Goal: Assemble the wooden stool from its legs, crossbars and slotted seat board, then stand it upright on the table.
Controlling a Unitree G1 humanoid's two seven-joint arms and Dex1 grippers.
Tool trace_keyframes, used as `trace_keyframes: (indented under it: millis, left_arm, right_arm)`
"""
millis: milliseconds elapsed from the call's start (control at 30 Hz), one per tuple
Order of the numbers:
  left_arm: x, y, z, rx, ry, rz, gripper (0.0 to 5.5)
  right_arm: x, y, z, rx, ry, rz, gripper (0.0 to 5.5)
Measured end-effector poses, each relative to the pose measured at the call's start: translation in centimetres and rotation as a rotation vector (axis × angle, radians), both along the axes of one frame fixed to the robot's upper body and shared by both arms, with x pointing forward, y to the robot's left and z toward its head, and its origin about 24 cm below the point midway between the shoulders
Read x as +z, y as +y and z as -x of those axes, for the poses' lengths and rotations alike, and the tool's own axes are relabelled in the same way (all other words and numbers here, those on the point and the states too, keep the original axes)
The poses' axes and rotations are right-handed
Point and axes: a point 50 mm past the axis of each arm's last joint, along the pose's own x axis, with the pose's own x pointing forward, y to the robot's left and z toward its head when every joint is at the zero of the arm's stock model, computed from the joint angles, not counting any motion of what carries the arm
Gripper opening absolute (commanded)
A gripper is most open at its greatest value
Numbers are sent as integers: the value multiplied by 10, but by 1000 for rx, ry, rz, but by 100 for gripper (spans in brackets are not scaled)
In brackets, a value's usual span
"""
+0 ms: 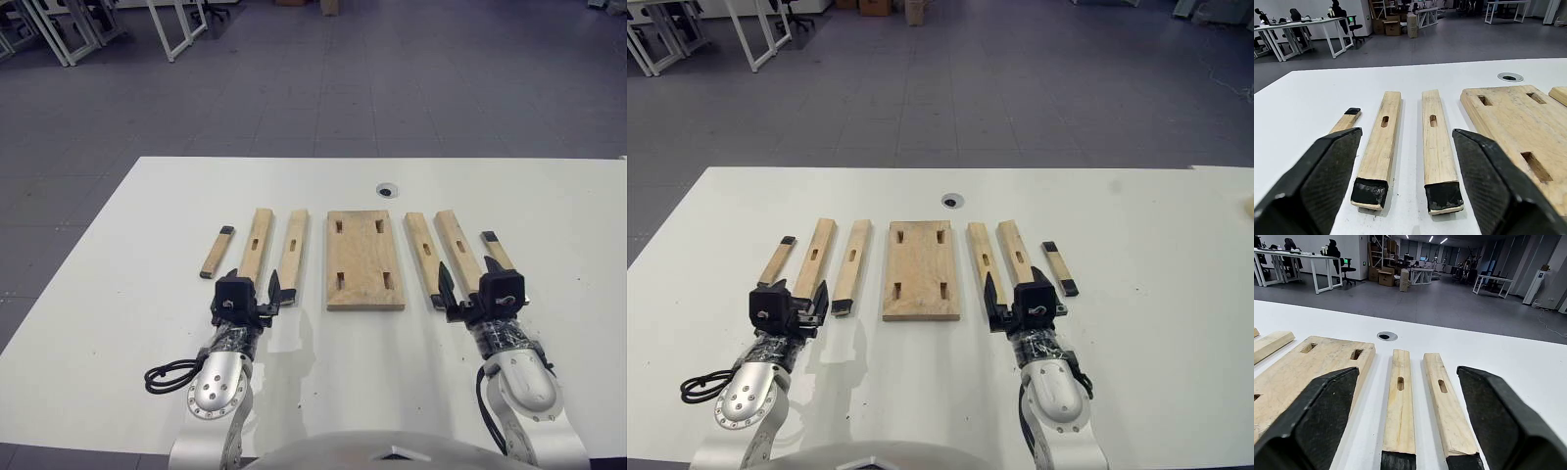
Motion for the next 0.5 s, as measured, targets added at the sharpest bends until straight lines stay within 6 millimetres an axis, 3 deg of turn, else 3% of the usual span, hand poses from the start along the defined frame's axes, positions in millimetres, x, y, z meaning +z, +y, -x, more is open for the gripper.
trace_keyframes:
  millis: [167,500]
  left_arm:
    - [-3,-2,7,55,0,24,341]
    - [-15,4,8,85,27,14,341]
  right_arm:
    - [2,1,-13,80,-17,23,370]
    - [-4,5,-18,101,6,0,370]
